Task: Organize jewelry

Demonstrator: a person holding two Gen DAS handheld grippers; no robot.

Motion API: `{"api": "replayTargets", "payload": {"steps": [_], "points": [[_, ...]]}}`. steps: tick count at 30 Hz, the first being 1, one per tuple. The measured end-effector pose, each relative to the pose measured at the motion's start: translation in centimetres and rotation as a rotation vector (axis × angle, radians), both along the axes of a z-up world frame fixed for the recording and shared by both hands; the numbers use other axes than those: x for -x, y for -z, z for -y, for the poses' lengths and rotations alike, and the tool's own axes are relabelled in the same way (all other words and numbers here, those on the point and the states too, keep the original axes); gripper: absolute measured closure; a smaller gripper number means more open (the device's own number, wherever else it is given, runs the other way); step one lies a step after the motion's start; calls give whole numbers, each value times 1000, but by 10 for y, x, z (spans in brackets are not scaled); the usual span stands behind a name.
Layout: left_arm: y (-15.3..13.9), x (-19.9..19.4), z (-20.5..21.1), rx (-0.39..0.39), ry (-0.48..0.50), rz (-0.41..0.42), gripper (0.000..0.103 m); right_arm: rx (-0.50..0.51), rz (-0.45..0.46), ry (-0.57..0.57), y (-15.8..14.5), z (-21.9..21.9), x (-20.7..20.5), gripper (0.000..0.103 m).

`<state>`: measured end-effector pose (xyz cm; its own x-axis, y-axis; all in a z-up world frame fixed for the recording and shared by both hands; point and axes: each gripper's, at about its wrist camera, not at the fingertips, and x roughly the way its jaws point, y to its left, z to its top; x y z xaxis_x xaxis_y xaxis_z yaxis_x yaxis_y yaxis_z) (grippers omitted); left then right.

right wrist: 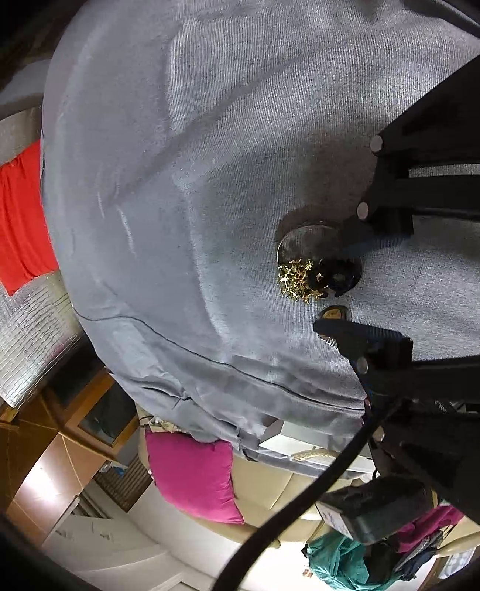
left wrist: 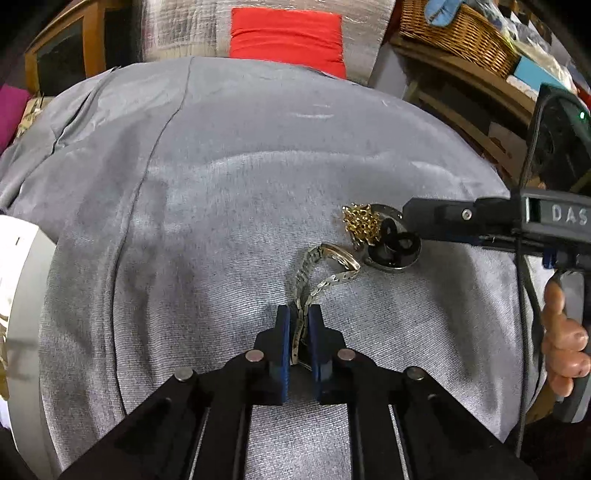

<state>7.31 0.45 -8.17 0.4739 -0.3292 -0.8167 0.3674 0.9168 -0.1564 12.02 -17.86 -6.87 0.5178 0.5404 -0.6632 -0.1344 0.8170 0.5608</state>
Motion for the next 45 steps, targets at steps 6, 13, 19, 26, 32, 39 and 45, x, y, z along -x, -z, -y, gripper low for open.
{"api": "replayTargets", "payload": {"steps": [6,13,19,26,32,39,45], "points": [[-10,1,-17,24,-41,21,94,55,0,17,7,-6,-3,66],[-13,4,-21,12,-47,19,94,174,23,-10,12,-31,-7,82],[-7,-7,-21,11,-44,-17,94,157,60,22,1,-19,-3,91],[-3,-10,-10,21,-15,-31,68,119,67,69,-8,7,4,91],[-1,-9,4,-38,6,4,57,120,42,108,-7,35,8,91],[0,-15,10,-69,0,23,57,147,-61,103,14,56,9,87],[1,-14,14,-66,6,45,58,64,-69,120,15,75,13,63]]}}
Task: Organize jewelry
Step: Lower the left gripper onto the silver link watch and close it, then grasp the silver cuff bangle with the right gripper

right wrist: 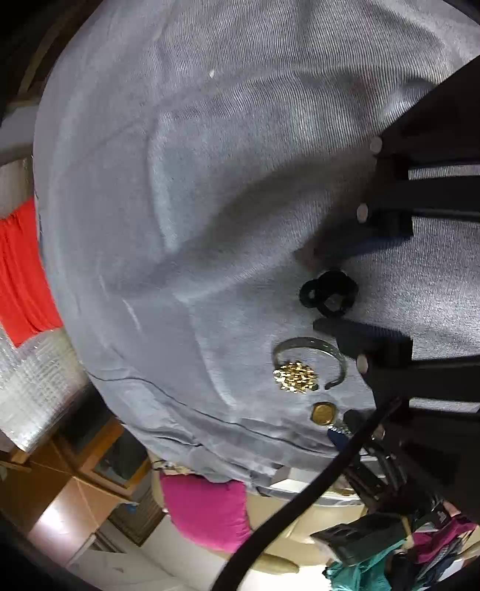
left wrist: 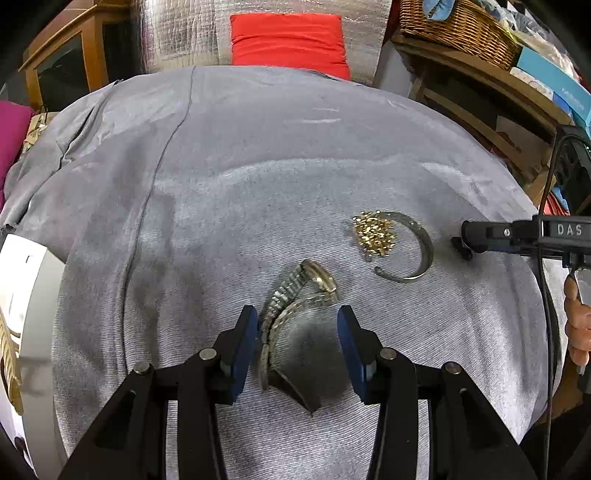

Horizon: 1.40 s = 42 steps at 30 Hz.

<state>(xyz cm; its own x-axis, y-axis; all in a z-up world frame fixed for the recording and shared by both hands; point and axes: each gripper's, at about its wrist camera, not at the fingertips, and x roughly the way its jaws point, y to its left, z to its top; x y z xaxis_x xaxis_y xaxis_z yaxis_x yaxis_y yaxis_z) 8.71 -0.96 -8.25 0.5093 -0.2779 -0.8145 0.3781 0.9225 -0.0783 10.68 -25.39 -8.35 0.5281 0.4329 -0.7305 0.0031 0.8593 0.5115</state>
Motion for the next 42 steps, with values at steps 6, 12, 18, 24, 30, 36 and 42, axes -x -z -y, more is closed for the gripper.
{"api": "replayTargets", "payload": {"steps": [6,12,18,24,30,36,42], "points": [[3,1,5,-14,18,12,78,28,13,-21,2,-10,2,63],[2,0,3,2,10,9,92,75,20,-13,2,-16,-1,80],[-4,3,-3,13,-21,18,95,83,19,-5,3,-15,-3,80],[-2,2,-8,0,-46,18,96,99,32,19,1,-13,-2,83],[2,2,-5,-9,-39,-5,96,85,7,28,0,-11,-5,79],[-3,-1,-5,-32,-54,9,84,63,69,102,-13,-2,-1,57],[-9,-3,-10,-24,-79,26,79,97,111,88,-23,-10,1,57]]}}
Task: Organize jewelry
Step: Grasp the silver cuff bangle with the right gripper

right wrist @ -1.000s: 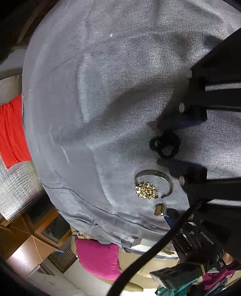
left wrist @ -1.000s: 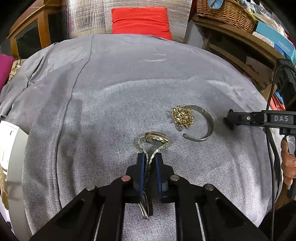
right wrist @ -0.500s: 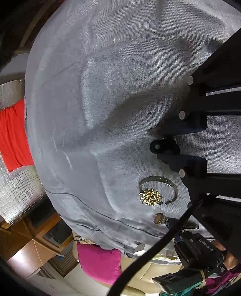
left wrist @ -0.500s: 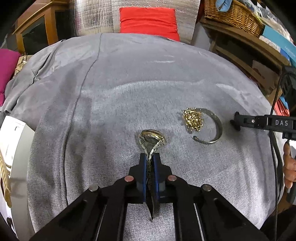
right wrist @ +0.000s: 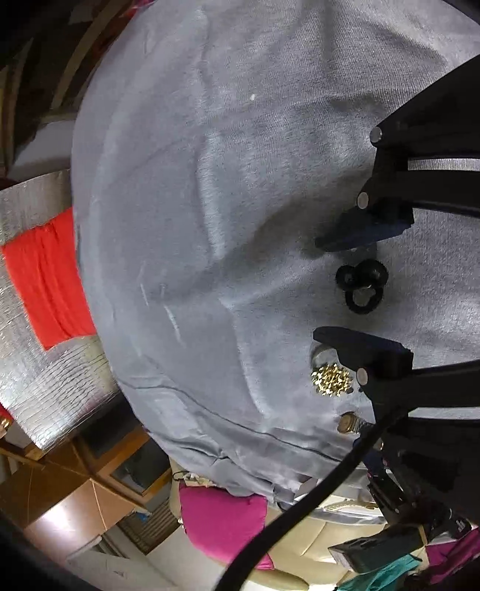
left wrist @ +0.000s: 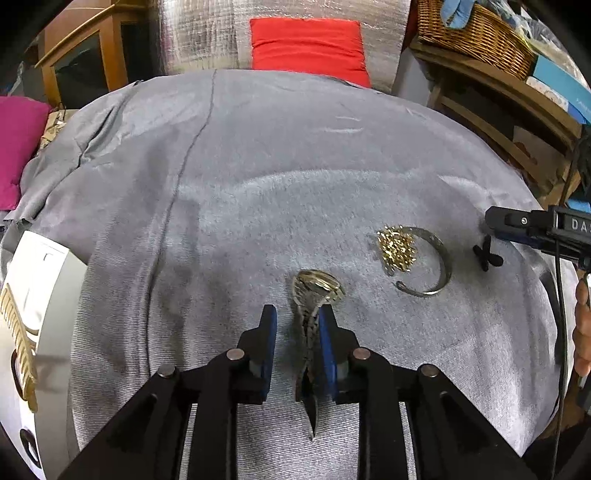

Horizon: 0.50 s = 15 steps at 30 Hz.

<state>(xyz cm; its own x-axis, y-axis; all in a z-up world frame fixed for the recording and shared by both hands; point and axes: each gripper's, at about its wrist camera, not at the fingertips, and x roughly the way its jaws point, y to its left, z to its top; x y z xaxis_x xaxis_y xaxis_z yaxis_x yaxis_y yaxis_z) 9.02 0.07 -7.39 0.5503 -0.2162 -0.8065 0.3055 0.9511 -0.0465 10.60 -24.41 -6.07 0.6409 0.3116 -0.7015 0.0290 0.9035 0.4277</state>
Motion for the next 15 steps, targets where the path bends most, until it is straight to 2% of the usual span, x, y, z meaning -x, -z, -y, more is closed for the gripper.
{"api": "replayTargets", "payload": {"steps": [4,7,10,15], "points": [[3,1,1,-9,7,-7,74,17,42,-63,-8,-17,-1,58],[10,2,2,-23,8,-35,74,39,48,-124,-10,-37,-2,71],[10,3,-2,5,-5,-39,75,78,21,-139,-3,-54,-8,71],[11,1,-8,20,-10,-47,83,140,-64,-123,18,-69,-22,71]]}}
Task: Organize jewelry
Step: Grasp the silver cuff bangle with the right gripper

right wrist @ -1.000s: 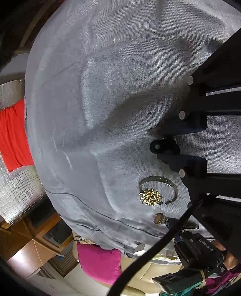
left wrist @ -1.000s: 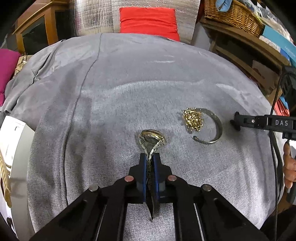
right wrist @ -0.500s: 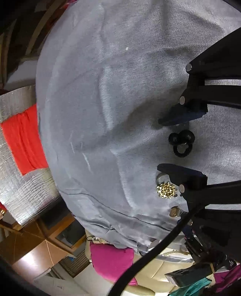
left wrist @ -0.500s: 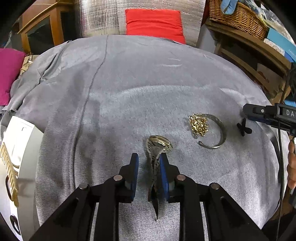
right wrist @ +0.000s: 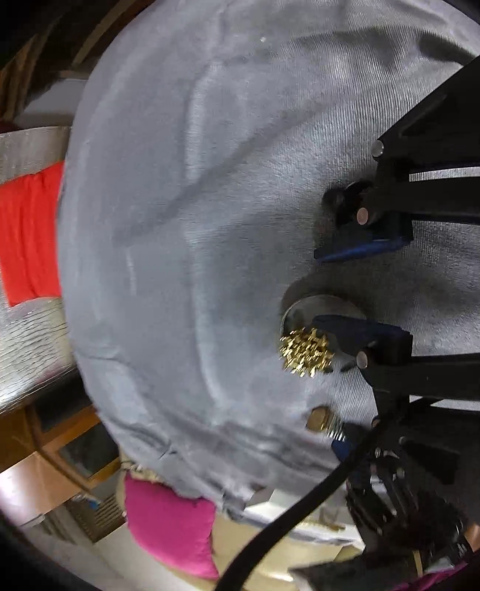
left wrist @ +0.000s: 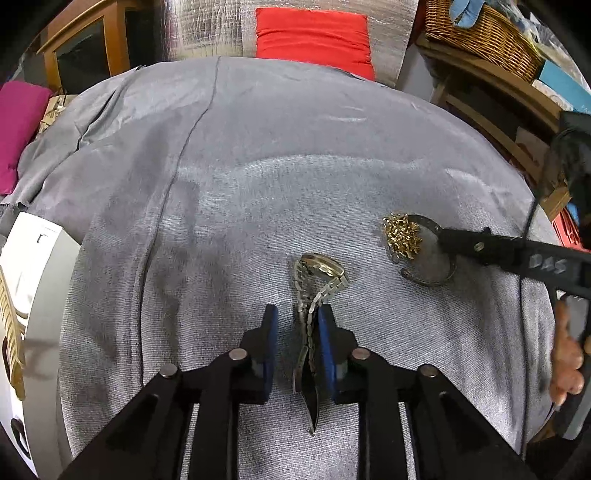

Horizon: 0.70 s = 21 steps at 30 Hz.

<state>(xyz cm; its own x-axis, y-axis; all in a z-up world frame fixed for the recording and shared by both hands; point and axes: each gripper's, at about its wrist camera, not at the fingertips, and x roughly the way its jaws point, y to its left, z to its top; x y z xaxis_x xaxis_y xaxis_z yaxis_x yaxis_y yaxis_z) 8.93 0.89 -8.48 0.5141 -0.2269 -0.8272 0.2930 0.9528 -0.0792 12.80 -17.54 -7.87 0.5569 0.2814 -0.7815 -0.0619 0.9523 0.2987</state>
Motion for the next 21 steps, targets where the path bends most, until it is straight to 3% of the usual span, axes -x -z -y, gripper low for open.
{"api": "replayTargets", "payload": {"steps": [1,3,4,7,13,21], "points": [[0,0,-1,5,-1,-1,84,16,10,-6,0,-2,-1,71],[-1,-1,-4,16,-6,-6,87,31,26,-32,-2,-8,0,96],[-1,-1,-4,21,-11,-9,88,36,34,-34,-3,-8,1,98],[-2,0,-4,28,-16,-13,88,67,78,-40,-8,-12,6,98],[-1,-3,-2,31,-19,-9,88,0,176,-27,-33,-1,18,99],[1,-2,2,26,-16,21,92,-30,150,25,-30,15,18,99]]}}
